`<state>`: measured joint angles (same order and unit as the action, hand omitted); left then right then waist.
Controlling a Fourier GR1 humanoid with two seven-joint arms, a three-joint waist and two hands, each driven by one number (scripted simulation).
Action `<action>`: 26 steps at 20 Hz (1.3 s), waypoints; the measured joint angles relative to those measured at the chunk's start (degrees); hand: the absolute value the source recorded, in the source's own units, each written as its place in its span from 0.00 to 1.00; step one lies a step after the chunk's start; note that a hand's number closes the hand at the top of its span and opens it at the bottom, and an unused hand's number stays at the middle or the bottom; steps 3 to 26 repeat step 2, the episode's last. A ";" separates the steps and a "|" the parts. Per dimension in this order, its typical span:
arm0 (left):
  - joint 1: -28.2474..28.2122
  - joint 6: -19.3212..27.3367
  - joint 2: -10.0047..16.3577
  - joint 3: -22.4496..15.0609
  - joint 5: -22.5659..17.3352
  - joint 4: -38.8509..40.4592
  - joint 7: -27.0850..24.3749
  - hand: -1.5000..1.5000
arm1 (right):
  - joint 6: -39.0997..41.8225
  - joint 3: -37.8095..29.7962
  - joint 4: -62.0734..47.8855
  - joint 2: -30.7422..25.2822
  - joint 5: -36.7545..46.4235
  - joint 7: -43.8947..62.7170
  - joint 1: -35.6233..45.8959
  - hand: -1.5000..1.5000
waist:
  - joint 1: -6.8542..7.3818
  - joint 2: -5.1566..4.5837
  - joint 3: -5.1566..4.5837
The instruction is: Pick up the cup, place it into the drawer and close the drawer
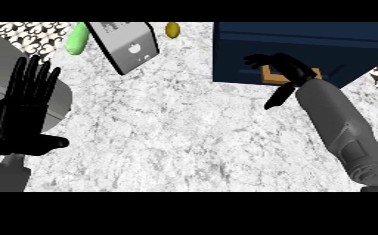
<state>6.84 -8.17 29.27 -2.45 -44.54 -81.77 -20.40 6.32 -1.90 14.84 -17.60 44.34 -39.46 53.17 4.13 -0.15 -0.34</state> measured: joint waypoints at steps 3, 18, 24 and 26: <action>-0.10 0.49 -0.24 -0.16 0.40 -0.46 0.11 0.00 | 0.49 -0.09 -0.99 -0.30 0.10 -0.74 0.35 0.00 | 0.21 0.05 -0.02; -0.10 0.49 -0.24 -0.16 0.40 -0.46 0.11 0.00 | 0.49 -0.09 -0.99 -0.30 0.10 -0.74 0.35 0.00 | 0.21 0.05 -0.02; -0.10 0.49 -0.24 -0.16 0.40 -0.46 0.11 0.00 | 0.49 -0.09 -0.99 -0.30 0.10 -0.74 0.35 0.00 | 0.21 0.05 -0.02; -0.10 0.49 -0.24 -0.16 0.40 -0.46 0.11 0.00 | 0.49 -0.09 -0.99 -0.30 0.10 -0.74 0.35 0.00 | 0.21 0.05 -0.02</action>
